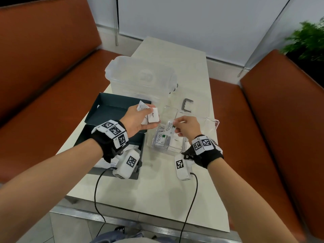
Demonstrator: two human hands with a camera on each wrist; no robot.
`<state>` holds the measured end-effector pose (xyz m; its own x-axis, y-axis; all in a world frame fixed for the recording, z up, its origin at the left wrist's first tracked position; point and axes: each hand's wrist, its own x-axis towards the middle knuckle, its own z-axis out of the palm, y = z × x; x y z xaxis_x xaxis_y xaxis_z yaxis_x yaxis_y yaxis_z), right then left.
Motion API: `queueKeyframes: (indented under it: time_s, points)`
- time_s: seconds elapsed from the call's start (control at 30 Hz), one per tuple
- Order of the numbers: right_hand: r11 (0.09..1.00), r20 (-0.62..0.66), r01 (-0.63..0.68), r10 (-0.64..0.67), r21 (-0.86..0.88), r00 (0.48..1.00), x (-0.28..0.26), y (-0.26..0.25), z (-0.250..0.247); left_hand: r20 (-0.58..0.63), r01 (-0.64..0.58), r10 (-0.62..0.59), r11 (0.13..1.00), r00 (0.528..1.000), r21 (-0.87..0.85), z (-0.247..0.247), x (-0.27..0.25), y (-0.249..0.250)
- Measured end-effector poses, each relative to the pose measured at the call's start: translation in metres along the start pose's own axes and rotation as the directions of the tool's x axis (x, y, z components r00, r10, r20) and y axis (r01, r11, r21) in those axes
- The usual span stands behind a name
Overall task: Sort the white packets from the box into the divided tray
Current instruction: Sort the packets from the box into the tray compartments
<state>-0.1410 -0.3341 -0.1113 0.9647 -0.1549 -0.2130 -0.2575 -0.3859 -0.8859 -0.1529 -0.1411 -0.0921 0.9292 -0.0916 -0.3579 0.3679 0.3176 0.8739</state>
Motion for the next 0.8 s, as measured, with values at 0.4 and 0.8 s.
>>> queueKeyframes:
  time_s: [0.4, 0.8]
  points:
    - [0.879, 0.063, 0.129, -0.113, -0.459, 0.992, -0.003, 0.015, 0.043, -0.003, 0.003, -0.003, 1.0, 1.0, 0.027, 0.004, 0.001, -0.007]
    - [0.444, 0.309, 0.362, -0.191, -0.819, 0.932, -0.009, 0.013, 0.029, -0.01, 0.022, -0.022, 1.0, 1.0, 0.01, 0.005, 0.002, -0.007]
